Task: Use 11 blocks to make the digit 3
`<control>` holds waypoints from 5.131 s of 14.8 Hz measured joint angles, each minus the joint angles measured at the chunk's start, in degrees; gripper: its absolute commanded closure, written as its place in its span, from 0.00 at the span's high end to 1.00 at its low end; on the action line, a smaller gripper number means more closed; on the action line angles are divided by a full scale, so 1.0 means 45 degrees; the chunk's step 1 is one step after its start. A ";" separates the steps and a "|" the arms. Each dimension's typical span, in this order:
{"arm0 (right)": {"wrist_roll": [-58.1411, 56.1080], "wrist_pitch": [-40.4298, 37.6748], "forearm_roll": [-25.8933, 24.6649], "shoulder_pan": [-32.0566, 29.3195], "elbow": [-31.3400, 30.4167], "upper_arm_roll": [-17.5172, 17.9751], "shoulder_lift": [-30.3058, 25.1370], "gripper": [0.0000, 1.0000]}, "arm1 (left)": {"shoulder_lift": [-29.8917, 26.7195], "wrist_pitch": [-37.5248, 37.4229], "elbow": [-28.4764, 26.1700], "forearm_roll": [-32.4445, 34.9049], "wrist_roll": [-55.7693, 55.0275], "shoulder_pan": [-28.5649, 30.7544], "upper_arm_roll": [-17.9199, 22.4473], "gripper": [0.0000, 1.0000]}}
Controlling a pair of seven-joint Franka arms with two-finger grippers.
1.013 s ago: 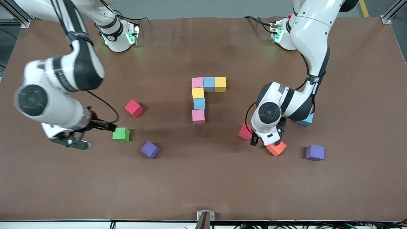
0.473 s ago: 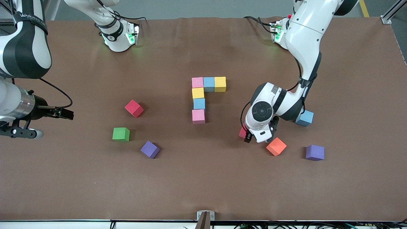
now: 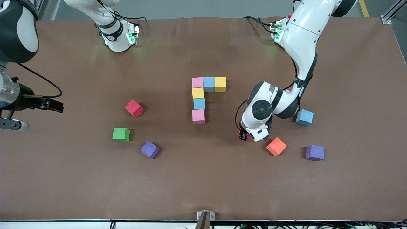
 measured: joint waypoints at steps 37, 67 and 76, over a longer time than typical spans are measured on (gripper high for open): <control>0.0003 -0.0285 0.0365 0.0138 -0.0437 0.0172 -0.0450 1.00 | 0.0060 0.0592 0.0238 -0.0045 -0.8191 -0.3154 -0.0398 0.21; 0.0003 -0.0122 0.0365 0.0123 -0.0531 0.0153 -0.0450 1.00 | -0.0028 0.0406 -0.0155 -0.0044 -0.8452 -0.3459 -0.0745 0.98; 0.0003 -0.0083 0.0365 0.0123 -0.0604 0.0150 -0.0450 1.00 | -0.0265 0.0319 0.0102 0.0086 -0.7782 -0.3399 -0.0708 1.00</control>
